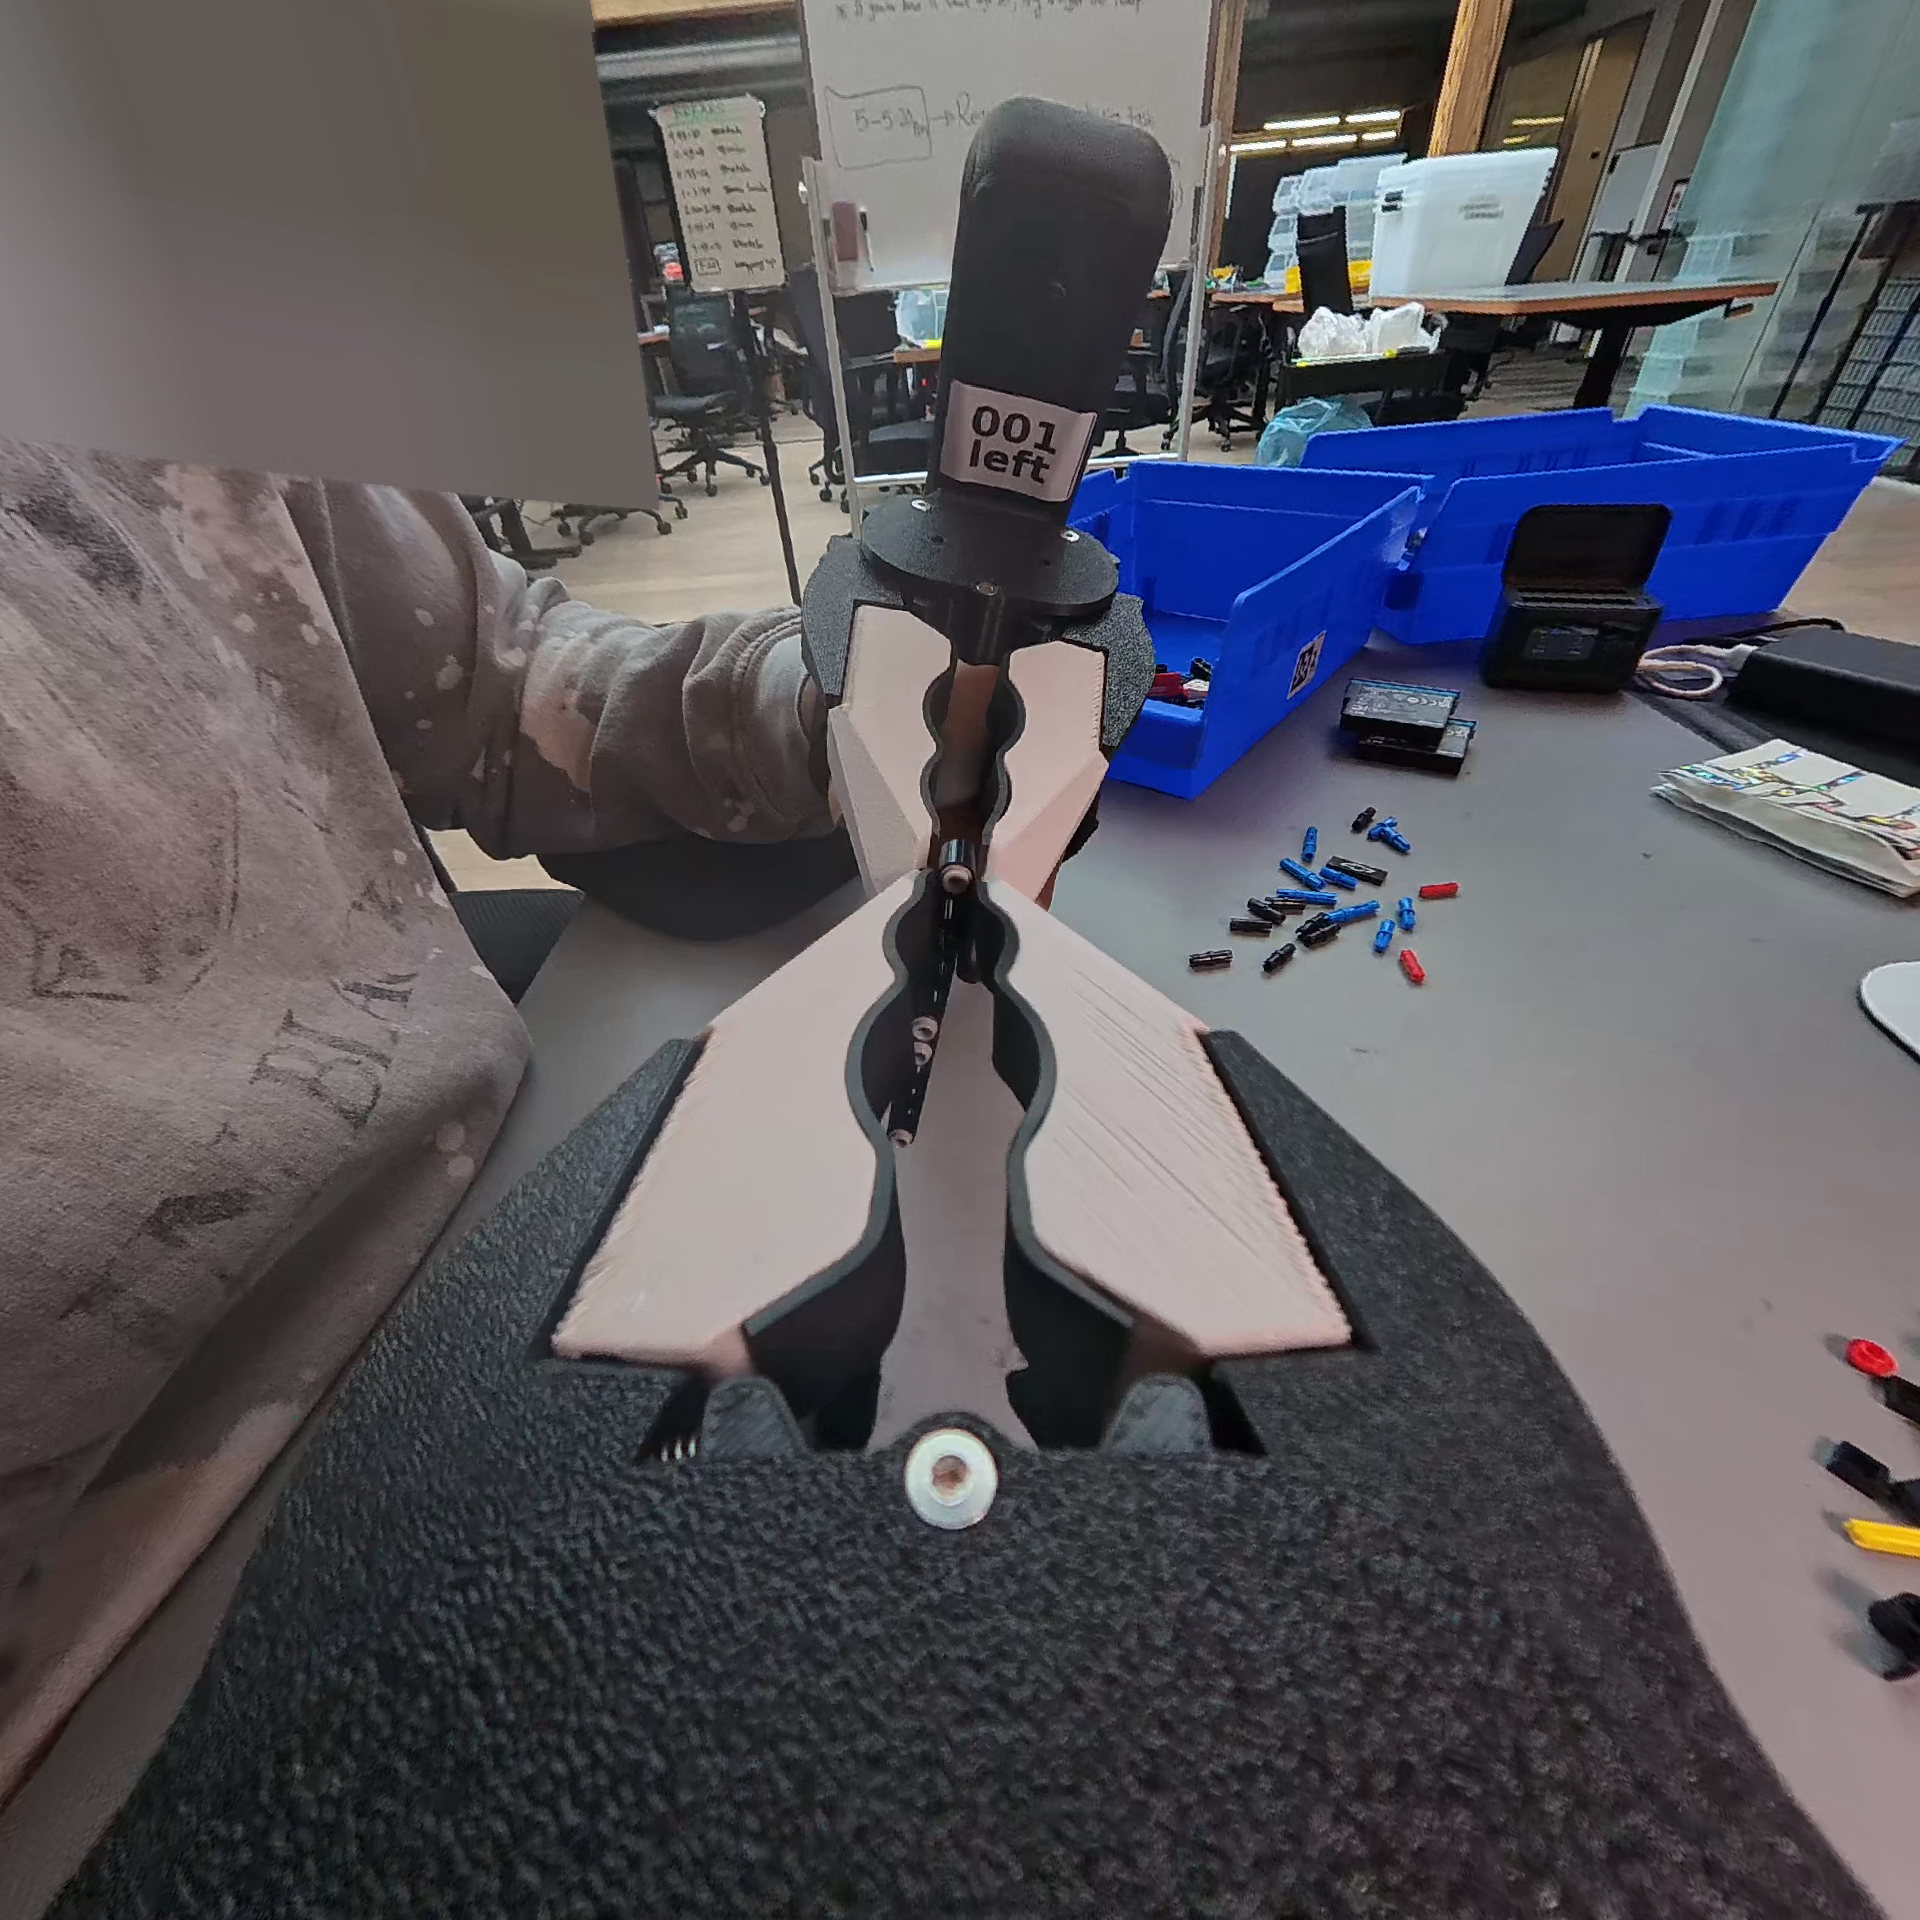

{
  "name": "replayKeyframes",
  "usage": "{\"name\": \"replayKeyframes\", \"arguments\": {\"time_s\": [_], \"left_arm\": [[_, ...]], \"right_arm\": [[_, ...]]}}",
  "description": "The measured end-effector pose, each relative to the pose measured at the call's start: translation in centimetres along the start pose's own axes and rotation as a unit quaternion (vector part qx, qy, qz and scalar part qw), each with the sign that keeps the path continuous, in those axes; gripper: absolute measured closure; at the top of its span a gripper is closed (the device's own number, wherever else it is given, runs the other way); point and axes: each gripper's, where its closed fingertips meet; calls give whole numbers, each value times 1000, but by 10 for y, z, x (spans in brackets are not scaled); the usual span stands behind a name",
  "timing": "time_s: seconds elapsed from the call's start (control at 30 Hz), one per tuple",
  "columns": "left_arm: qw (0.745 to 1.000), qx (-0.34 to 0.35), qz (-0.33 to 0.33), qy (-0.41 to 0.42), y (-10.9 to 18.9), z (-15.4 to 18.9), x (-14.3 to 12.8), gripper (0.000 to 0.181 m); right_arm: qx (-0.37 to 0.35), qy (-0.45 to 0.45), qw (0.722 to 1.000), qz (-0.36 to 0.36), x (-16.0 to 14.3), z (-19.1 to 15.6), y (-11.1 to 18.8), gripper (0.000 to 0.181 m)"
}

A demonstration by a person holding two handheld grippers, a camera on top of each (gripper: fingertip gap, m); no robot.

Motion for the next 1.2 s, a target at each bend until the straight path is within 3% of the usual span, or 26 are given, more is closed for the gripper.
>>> {"name": "replayKeyframes", "arguments": {"time_s": [0.67,1.1,1.2], "left_arm": [[1000,2,-17,-5,-1,0,-5,176],[997,25,-64,-20,-2,-3,-16,177],[999,22,-33,-7,5,-5,-6,177]], "right_arm": [[8,1,1000,-8,-3,-2,0,176],[14,31,999,-37,-13,-4,-1,181],[-6,29,999,-40,-15,6,6,181]]}}
Point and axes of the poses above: each gripper's, where its closed fingertips meet, y back along the fingers, x out of its top, z = x × y across the jaws, and after that the axes turned 3 degrees about -z, right-handed
